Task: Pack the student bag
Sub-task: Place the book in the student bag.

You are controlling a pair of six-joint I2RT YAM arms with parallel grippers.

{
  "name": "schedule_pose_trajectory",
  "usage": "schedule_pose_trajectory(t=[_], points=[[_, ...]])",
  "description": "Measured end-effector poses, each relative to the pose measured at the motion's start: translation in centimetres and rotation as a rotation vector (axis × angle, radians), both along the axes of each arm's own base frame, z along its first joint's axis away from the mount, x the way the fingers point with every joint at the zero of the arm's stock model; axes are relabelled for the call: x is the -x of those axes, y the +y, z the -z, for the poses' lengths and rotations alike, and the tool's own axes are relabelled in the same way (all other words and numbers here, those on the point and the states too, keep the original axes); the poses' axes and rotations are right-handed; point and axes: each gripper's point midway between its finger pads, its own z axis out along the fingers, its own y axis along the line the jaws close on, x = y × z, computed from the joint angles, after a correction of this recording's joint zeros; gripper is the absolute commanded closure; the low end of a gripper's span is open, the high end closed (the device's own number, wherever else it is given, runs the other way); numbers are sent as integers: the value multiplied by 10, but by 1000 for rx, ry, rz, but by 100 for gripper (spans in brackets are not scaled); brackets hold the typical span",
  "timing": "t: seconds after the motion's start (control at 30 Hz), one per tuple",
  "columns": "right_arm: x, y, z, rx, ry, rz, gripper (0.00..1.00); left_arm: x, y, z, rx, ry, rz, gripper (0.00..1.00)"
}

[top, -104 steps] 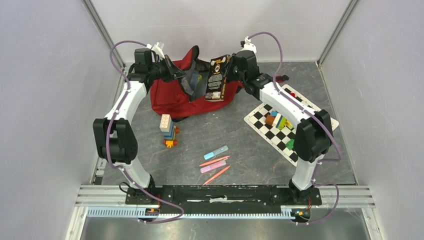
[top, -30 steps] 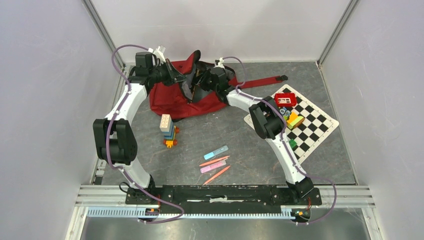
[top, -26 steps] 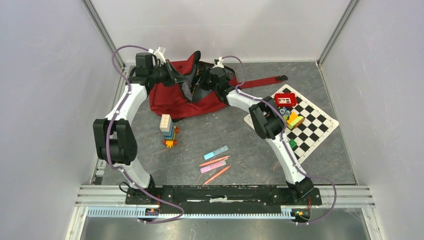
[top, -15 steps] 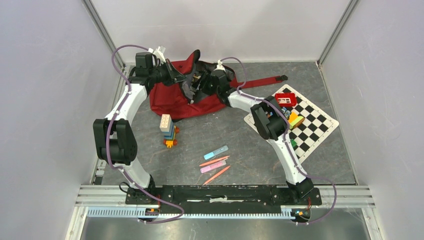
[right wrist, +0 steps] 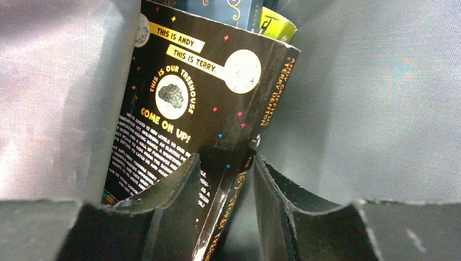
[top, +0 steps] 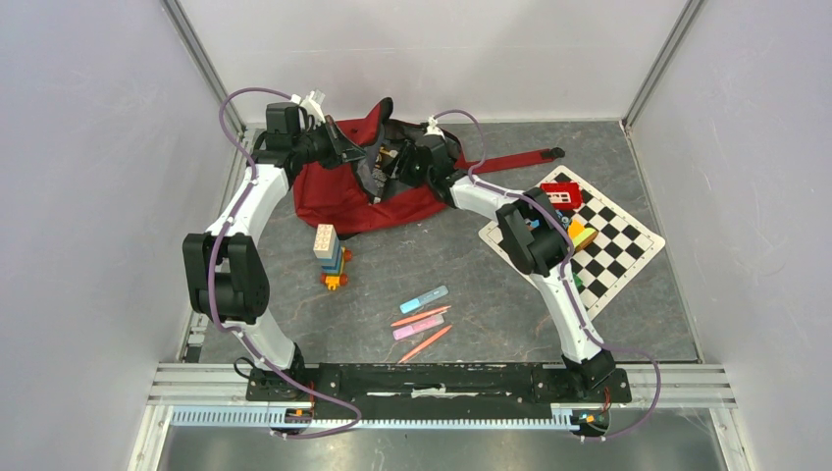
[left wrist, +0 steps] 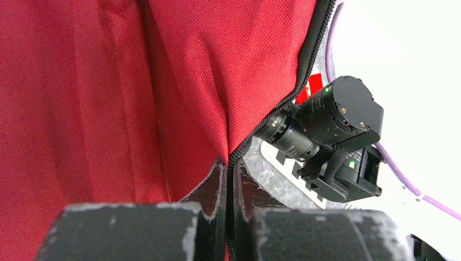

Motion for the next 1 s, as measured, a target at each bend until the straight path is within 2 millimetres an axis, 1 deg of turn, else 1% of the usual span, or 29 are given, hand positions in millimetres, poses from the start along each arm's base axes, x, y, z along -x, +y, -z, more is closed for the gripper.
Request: schedule_pose_trajectory(t=[0.17, 0.2, 0.27, 0.37, 0.47, 0.53, 0.7, 0.87, 1.0], points=[[0, 1, -2, -21, 11, 0, 63, 0, 0, 0, 0, 0, 0, 98], [0, 2, -3, -31, 12, -1, 66, 0, 0, 0, 0, 0, 0, 98], [0, 5, -7, -53, 9, -7, 71, 0, 0, 0, 0, 0, 0, 98], [-3, 12, -16, -96, -4, -17, 75, 0, 0, 0, 1, 0, 1, 98], [-11, 24, -25, -151, -30, -28, 75, 0, 0, 0, 1, -1, 1, 98], [-12, 30, -24, -180, -34, -32, 75, 0, 0, 0, 2, -4, 1, 98], [-7, 40, -12, -209, -6, -37, 75, 2, 0, 8, 2, 7, 1, 98], [-1, 49, -12, -214, -4, -52, 69, 3, 0, 14, 3, 18, 0, 98], [2, 52, -12, -206, -10, -62, 64, 4, 0, 15, 3, 21, 0, 98]])
